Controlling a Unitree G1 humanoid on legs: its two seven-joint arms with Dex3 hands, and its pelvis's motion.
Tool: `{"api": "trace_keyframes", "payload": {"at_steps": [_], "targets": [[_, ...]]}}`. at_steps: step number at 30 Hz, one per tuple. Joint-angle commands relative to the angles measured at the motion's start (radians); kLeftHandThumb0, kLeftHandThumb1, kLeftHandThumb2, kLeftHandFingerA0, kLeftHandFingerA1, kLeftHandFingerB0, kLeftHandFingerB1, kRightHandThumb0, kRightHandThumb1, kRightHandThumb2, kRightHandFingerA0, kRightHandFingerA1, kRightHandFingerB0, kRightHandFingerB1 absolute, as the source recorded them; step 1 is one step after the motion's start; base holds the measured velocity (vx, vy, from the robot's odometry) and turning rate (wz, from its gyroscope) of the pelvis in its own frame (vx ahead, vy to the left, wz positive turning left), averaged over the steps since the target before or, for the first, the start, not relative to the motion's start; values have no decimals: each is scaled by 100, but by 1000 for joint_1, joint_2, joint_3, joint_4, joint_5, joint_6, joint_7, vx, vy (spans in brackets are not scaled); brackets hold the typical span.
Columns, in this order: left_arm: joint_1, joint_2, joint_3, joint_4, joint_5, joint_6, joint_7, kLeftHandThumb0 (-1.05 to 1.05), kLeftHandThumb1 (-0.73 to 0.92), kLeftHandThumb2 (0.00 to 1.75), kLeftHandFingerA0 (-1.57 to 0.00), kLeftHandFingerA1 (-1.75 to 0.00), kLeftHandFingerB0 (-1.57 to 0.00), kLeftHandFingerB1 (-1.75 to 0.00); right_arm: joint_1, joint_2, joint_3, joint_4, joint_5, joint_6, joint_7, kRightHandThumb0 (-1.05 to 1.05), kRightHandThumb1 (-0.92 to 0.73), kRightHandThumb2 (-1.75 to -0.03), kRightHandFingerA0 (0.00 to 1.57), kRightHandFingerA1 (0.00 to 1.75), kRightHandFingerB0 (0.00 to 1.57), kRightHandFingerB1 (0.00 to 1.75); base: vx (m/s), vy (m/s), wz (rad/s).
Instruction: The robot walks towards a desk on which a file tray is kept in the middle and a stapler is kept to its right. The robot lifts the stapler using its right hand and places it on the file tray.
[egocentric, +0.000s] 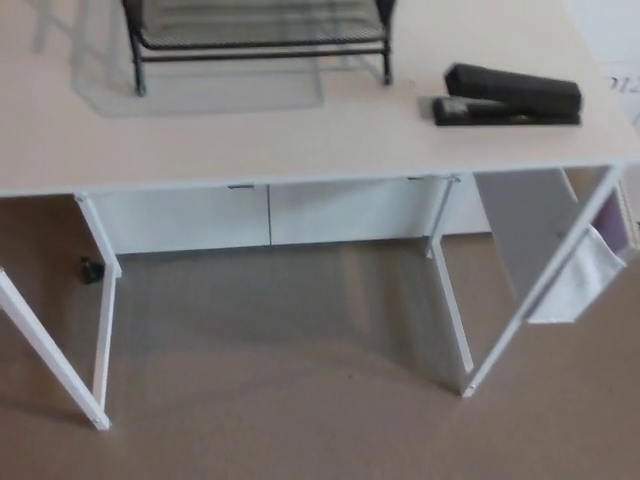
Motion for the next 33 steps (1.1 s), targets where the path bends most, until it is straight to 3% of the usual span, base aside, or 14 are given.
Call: {"api": "trace_keyframes", "payload": {"at_steps": [1,5,6,9,11,13,17,18,21,22,25,27,29,33], "targets": [[1,8,-12,6,15,18,5,-80,79,72,-17,-83,-11,-70,-39,-8,-19,75,13,5,-9,-58,-75,-77,0,0,0,0,134,50,8],[-4,8,-24,9,21,19,3,-83,58,108,-26,-73,-14,-63,-13,-7,-18,29,2,-20,-22,-57,-73,-80,0,0,0,0,151,-13,13],[-6,5,-10,4,7,29,9,-79,79,70,-20,-78,-13,-66,-1,-25,18,-16,-34,17,-14,-60,-77,-77,0,0,0,0,208,-114,16],[-2,5,-13,5,10,14,4,-80,79,70,-20,-78,-13,-66,-10,-16,-2,11,-2,-9,-12,-56,-72,-80,0,0,0,0,204,-166,18],[-6,6,-26,7,24,22,13,-81,59,111,-21,-70,-10,-61,-11,-1,-16,19,7,-13,-38,-55,-73,-83,0,0,0,0,225,-165,31],[-2,6,-18,8,13,10,-5,-79,80,71,-20,-79,-13,-67,-42,1,-30,89,17,-25,-17,-60,-74,-79,0,0,0,0,160,-162,2],[-5,8,-30,5,24,20,2,-84,58,108,-25,-72,-18,-65,-26,-13,-15,62,0,-44,5,-60,-77,-78,0,0,0,0,170,-63,-2],[-7,6,-24,8,17,22,4,-78,79,71,-19,-78,-13,-67,-23,-20,-3,56,-13,-40,5,-62,-78,-76,0,0,0,0,168,48,-12],[-13,12,-37,0,27,26,-2,-80,81,71,-18,-84,-15,-69,-35,-19,2,66,-9,-25,2,-58,-76,-78,0,0,0,0,164,120,-16],[-12,10,-19,-3,8,31,-3,-49,55,116,-12,-64,-5,-58,-32,7,-36,81,27,-69,-20,-55,-67,-86,0,0,0,0,164,174,-14],[-14,14,-35,-2,24,29,-7,-80,82,70,-19,-78,-13,-67,-40,-11,-7,83,-7,-42,-9,-55,-71,-85,0,0,0,0,172,301,9],[-14,10,-16,-11,4,44,0,-50,58,118,-8,-62,-4,-58,-33,-15,4,52,-12,-4,-5,-60,-77,-77,0,0,0,0,208,310,-17],[-10,6,-12,-13,5,31,4,-80,81,71,-20,-79,-17,-69,-37,-10,-5,61,-1,-10,-15,-72,-70,-97,0,15,0,1,123,152,7],[-14,7,-8,-17,5,50,10,-79,80,70,-19,-79,-16,-69,-46,-17,4,61,-8,14,-15,-71,-70,-96,0,15,0,2,129,65,6]]}}
